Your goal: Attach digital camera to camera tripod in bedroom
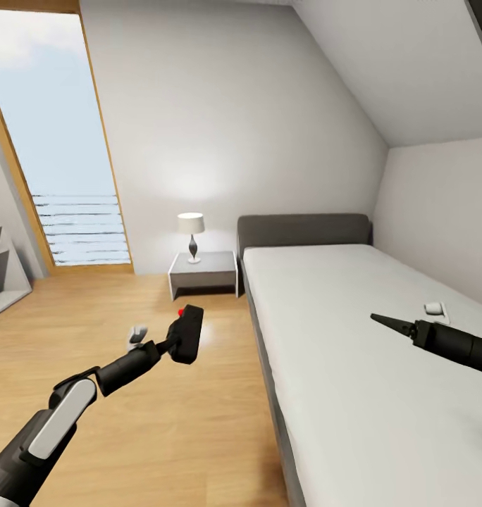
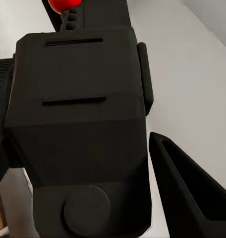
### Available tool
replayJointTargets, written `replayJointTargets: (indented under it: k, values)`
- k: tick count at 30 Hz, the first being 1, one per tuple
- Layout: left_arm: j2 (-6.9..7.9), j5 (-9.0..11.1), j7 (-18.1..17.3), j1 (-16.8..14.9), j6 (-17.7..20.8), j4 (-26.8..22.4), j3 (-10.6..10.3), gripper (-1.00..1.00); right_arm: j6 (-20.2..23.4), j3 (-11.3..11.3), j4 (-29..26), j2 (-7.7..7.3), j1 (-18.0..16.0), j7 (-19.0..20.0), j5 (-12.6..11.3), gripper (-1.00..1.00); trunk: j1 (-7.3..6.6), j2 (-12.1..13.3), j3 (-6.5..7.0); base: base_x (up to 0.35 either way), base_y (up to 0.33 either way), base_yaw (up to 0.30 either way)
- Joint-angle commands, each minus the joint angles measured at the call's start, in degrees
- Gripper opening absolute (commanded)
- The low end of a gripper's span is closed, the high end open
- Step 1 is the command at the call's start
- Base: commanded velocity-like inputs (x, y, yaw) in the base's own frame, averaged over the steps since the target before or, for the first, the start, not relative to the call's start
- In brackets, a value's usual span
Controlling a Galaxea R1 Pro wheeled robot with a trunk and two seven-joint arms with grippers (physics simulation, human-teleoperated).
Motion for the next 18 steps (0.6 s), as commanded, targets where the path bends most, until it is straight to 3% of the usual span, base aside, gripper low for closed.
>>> replayJointTargets:
  k: [1,10,13,18]
  values:
    - [-0.05,0.26,0.39,-0.04,0.25,-0.17,-0.05,-1.00,0.30,0.32,-0.01,0.10,-0.04,0.35,-0.08,1.00,-0.24,0.39,0.12,0.000,0.000,0.000]
    - [-1.01,-0.42,3.05,-0.04,0.33,-0.75,-0.05,-1.00,0.30,1.98,-0.05,0.58,-0.04,2.55,0.06,1.00,-2.21,4.00,1.74,0.000,0.000,0.000]
    - [-1.21,-0.48,5.19,-0.04,0.34,-0.78,-0.26,-1.00,0.08,4.07,0.04,0.94,-0.04,2.48,0.34,1.00,-2.87,5.20,2.28,0.000,0.000,0.000]
    - [-1.78,-0.45,13.85,-0.04,0.36,-0.99,-1.57,-1.00,-1.09,8.76,0.19,2.01,-0.04,1.49,0.73,1.00,-3.97,7.21,3.18,0.000,0.000,0.000]
